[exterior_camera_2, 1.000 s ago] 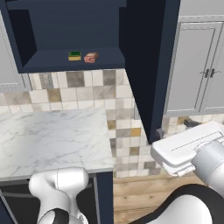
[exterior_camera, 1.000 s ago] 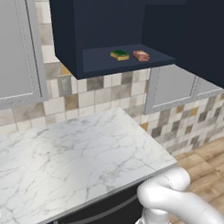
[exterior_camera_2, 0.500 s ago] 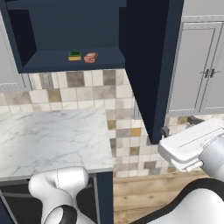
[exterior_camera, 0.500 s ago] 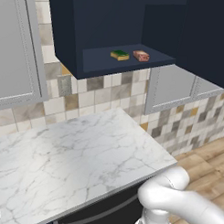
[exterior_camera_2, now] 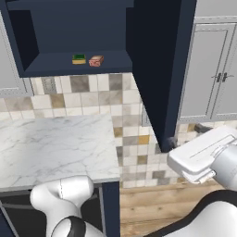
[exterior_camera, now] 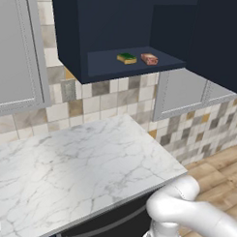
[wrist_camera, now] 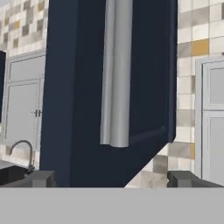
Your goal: Pick up the sponge and bar soap from the sink, and place them back in the cabinet, and close the cabinet door.
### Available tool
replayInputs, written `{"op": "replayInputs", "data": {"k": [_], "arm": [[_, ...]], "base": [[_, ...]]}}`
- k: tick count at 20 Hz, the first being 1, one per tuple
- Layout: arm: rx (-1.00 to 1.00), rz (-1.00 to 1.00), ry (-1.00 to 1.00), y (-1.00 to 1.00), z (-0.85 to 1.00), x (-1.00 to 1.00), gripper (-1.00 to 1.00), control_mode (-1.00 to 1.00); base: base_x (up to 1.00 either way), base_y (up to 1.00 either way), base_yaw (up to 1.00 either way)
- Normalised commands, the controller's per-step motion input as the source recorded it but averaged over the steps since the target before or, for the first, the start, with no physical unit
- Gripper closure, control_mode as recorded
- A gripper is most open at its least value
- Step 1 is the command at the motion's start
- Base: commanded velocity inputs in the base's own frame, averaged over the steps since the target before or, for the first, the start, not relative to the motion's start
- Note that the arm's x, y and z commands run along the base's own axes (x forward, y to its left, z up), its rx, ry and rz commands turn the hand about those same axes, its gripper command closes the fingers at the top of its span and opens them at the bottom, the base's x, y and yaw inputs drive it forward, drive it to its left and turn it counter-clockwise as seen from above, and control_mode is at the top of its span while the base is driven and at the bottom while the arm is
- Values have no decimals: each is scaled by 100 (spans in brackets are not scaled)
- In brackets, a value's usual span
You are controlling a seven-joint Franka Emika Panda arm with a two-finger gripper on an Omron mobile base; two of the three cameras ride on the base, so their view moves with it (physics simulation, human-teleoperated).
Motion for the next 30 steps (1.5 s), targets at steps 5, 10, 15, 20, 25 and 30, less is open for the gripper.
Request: {"op": "replayInputs", "data": {"k": [5,10,15,20,25,30], "arm": [[-1,1,0,82,-11,15,-100,-100],[0,0,0,72,0,35,-100,-100],[0,0,0,73,0,29,-100,-100],[0,1,0,82,-1,24,-100,-100],[0,2,0,78,-1,22,-100,-100],[0,2,0,78,-3,25,-100,-100]], "base": [[0,0,0],[0,0,0],[0,0,0],[0,0,0],[0,0,0],[0,0,0]]}}
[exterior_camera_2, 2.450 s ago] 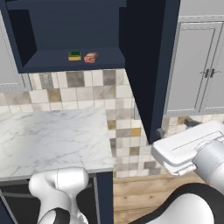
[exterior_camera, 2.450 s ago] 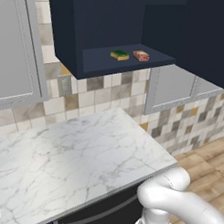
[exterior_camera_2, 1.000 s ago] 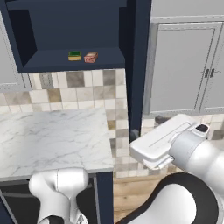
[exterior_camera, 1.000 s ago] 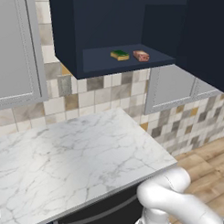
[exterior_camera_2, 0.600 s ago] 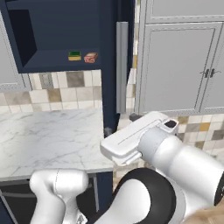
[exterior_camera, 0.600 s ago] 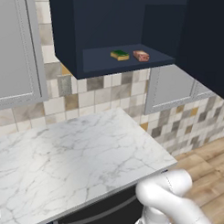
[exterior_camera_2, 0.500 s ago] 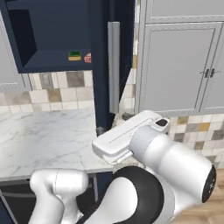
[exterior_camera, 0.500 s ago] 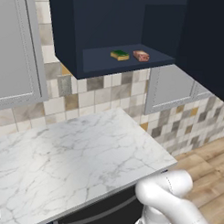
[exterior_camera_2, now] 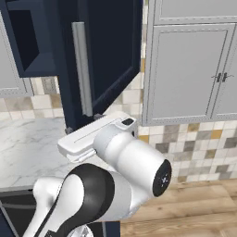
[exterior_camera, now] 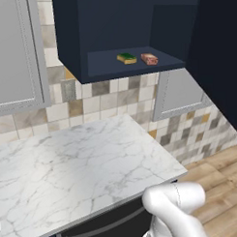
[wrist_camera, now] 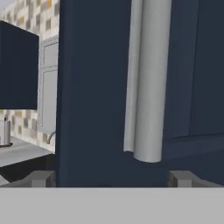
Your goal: Pick up the sponge and bar soap from the sink, and place them back in the cabinet, and close the cabinet door.
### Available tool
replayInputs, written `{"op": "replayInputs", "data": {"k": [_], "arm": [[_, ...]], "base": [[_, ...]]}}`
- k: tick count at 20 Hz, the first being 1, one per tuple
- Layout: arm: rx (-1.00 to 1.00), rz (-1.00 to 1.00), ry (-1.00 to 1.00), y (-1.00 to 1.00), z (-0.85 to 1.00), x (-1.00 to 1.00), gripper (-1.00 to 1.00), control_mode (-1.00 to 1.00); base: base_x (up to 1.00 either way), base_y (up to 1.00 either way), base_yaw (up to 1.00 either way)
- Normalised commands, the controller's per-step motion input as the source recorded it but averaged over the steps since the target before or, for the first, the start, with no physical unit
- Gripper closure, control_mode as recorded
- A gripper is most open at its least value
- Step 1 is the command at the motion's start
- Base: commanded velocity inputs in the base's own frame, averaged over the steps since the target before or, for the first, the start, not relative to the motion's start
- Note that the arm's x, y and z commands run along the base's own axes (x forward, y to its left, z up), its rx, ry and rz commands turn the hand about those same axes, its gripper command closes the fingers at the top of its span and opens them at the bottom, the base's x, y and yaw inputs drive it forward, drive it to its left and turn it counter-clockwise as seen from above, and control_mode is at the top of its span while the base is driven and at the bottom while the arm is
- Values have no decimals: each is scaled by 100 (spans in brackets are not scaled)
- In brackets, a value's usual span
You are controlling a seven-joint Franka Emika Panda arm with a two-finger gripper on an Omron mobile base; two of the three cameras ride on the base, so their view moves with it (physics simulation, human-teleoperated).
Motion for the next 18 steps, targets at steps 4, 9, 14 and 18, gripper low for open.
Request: {"op": "replayInputs", "data": {"k": [4,9,14,18], "arm": [[0,3,0,68,0,21,-100,-100],[0,6,0,61,0,25,-100,-100],[0,9,0,55,0,31,-100,-100],[0,11,0,52,0,34,-100,-100]], "base": [[0,0,0],[0,0,0],[0,0,0],[0,0,0]]}}
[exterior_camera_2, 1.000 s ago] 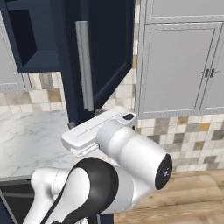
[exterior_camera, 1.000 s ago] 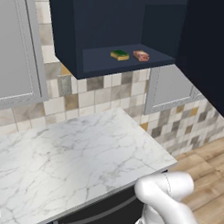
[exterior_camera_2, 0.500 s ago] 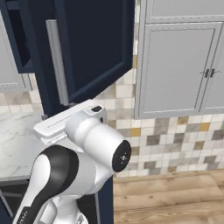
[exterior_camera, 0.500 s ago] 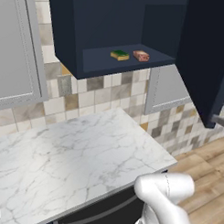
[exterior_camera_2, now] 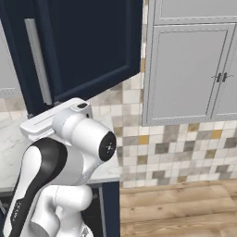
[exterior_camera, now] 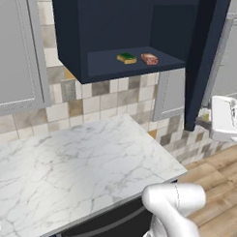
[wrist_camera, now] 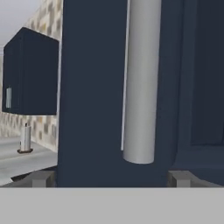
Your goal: Pick up the sponge and bar soap from the sink, and place them back in the cabinet, and close the cabinet door.
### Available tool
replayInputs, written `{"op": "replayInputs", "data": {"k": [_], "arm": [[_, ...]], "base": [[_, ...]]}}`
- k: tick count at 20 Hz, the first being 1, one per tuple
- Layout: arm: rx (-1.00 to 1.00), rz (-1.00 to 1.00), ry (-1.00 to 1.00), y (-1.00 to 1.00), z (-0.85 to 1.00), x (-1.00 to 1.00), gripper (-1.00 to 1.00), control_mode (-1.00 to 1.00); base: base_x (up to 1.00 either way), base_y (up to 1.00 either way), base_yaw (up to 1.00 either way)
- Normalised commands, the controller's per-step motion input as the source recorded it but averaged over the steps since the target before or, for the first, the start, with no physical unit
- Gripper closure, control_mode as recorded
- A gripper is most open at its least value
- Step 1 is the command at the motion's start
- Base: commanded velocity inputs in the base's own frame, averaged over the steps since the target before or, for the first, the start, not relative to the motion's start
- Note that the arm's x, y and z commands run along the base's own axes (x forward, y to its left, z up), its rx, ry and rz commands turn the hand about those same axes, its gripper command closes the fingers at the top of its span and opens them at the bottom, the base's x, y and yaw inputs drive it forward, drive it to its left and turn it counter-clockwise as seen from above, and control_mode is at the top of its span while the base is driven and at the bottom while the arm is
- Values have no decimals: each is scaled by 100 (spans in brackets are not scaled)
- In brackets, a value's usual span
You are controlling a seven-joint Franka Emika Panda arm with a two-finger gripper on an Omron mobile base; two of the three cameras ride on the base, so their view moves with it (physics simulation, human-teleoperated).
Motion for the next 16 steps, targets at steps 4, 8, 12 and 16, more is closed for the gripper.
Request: {"op": "replayInputs", "data": {"k": [4,8,12,16], "arm": [[0,11,0,51,0,35,-100,-100],[0,10,0,47,0,43,-100,-100],[0,4,0,34,1,38,-100,-100],[0,0,0,24,5,28,-100,-100]], "base": [[0,0,0],[0,0,0],[0,0,0],[0,0,0]]}}
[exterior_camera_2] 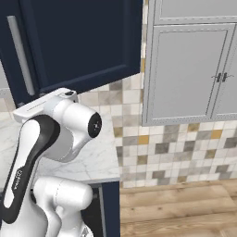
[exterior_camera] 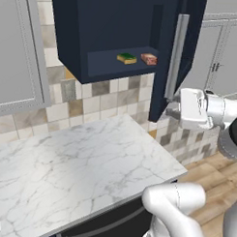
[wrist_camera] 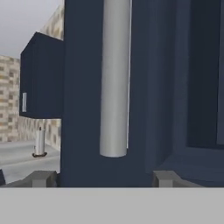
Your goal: Pick up the sponge and bar soap from the sink, and place them back in the cabinet, and close the cabinet door.
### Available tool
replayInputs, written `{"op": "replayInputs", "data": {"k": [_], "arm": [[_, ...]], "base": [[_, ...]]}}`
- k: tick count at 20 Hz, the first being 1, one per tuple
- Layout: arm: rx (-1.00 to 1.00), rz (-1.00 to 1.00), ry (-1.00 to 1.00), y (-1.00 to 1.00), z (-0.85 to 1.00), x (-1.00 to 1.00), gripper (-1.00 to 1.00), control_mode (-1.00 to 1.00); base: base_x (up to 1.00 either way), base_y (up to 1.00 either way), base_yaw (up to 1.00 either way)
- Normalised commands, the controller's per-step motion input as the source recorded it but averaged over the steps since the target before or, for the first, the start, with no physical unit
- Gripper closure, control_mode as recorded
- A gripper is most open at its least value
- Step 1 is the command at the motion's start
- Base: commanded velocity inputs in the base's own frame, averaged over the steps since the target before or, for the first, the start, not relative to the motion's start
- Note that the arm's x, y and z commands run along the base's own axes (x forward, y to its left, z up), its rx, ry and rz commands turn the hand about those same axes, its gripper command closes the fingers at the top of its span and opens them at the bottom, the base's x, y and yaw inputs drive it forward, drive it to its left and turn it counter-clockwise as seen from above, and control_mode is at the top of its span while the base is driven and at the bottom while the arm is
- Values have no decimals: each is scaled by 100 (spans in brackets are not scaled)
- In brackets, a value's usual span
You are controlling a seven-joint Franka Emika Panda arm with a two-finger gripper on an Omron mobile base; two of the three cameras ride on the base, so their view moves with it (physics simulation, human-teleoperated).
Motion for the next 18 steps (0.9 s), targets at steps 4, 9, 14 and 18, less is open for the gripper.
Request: {"op": "replayInputs", "data": {"k": [4,9,14,18], "arm": [[0,-2,0,27,2,28,-100,-100],[0,-6,0,32,2,30,-100,-100],[0,-7,0,31,0,30,-100,-100],[0,-7,-2,28,0,29,-100,-100]], "base": [[0,0,0],[0,0,0],[0,0,0],[0,0,0]]}}
